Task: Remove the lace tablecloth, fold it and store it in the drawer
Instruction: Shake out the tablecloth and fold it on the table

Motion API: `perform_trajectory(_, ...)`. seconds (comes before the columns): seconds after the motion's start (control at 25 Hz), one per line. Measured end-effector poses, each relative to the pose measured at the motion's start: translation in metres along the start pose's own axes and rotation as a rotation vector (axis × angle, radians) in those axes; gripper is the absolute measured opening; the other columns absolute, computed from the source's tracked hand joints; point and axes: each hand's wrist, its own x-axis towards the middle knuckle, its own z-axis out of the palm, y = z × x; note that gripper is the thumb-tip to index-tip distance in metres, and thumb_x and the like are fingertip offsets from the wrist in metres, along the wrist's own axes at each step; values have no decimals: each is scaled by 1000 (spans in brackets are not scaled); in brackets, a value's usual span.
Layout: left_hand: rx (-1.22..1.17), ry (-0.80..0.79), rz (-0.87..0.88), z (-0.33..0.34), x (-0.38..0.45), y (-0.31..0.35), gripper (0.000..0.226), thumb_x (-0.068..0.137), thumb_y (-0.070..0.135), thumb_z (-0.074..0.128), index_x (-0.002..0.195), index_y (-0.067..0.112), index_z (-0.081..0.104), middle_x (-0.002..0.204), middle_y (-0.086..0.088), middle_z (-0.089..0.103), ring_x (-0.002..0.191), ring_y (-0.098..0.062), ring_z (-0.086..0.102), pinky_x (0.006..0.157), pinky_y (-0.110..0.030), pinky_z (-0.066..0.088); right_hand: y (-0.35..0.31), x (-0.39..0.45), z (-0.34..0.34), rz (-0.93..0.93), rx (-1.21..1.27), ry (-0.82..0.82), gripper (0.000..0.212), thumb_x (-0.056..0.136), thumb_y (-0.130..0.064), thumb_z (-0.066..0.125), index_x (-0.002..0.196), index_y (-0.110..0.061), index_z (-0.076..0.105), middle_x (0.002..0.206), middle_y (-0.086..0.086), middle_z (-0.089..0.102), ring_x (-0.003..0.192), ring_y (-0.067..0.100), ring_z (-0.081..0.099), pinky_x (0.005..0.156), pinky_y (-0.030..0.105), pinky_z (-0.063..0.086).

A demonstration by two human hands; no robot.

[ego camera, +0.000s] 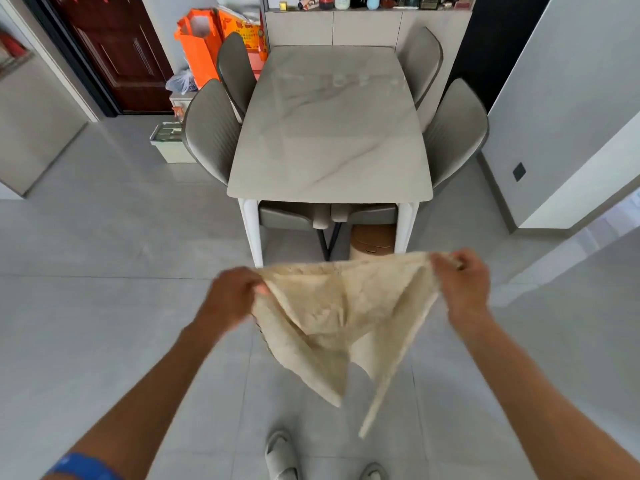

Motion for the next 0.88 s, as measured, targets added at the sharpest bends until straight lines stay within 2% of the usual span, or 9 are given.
perform_trajectory(0.08, 15, 291, -395, -26, 7, -33, 35, 78, -5, 50, 90, 11, 78, 100, -13, 75, 94, -31, 69, 83, -34, 53, 6, 42, -35, 127, -41, 280, 6, 76, -15, 64, 78, -13, 59, 75, 10, 50, 69, 20, 43, 59, 35, 38)
perform_trajectory(0.16, 105, 270, -502, -26, -5, -53, 40, 80, -2, 49, 102, 15, 76, 111, -12, 73, 102, -32, 66, 90, -35, 51, 32, 49, -53, 188, -207, 363, 11, 81, -14, 62, 86, -5, 62, 82, 13, 57, 75, 21, 49, 66, 36, 40)
perform_trajectory(0.24, 175, 124, -416, 5, -26, -49, 43, 83, -2, 48, 112, 18, 73, 116, -12, 71, 106, -32, 65, 93, -36, 48, 71, 18, -43, 178, -321, 263, 16, 86, -14, 62, 83, 1, 60, 78, 15, 56, 74, 22, 48, 67, 35, 36)
perform_trajectory(0.32, 135, -49, -339, 42, -53, -34, 47, 84, -4, 47, 118, 20, 70, 121, -10, 69, 111, -29, 63, 95, -35, 46, 99, -32, -22, 220, -340, 123, 18, 85, -14, 62, 71, -7, 53, 66, 8, 51, 64, 22, 45, 59, 34, 34)
perform_trajectory(0.44, 100, -277, -241, 75, -73, -17, 39, 88, -2, 47, 100, 23, 75, 112, -3, 71, 105, -22, 65, 94, -30, 49, 112, -76, -1, 210, -325, -68, 29, 80, -16, 63, 61, -16, 40, 57, 0, 42, 53, 17, 36, 49, 33, 32)
perform_trajectory(0.56, 23, -311, -224, 88, -74, 3, 37, 90, 1, 47, 77, 25, 72, 97, 1, 70, 92, -16, 65, 86, -32, 52, 102, -96, 13, 123, -318, -294, 34, 78, -17, 68, 60, -16, 40, 55, -1, 43, 51, 14, 38, 49, 32, 39)
perform_trajectory(0.68, -75, -242, -234, 87, -58, 25, 33, 92, 0, 46, 93, 15, 75, 110, -5, 71, 99, -19, 64, 89, -28, 50, 79, -100, 28, 131, -157, -443, 31, 77, -14, 71, 61, -13, 45, 59, 3, 48, 52, 14, 46, 46, 31, 51)
perform_trajectory(0.76, -38, -39, -264, 59, -35, 13, 34, 88, -5, 49, 101, 10, 76, 112, -12, 72, 105, -27, 66, 92, -28, 50, 64, -68, 22, 161, -26, -274, 28, 78, -7, 70, 61, -12, 48, 61, 7, 51, 54, 19, 52, 40, 28, 51)
perform_trajectory(0.88, 27, 297, -402, -11, -10, -42, 35, 80, -8, 51, 90, 12, 78, 101, -15, 75, 97, -32, 69, 79, -22, 47, 66, 11, -25, 352, 154, 256, 16, 80, -5, 65, 70, -11, 54, 70, 11, 57, 69, 24, 57, 48, 31, 54)
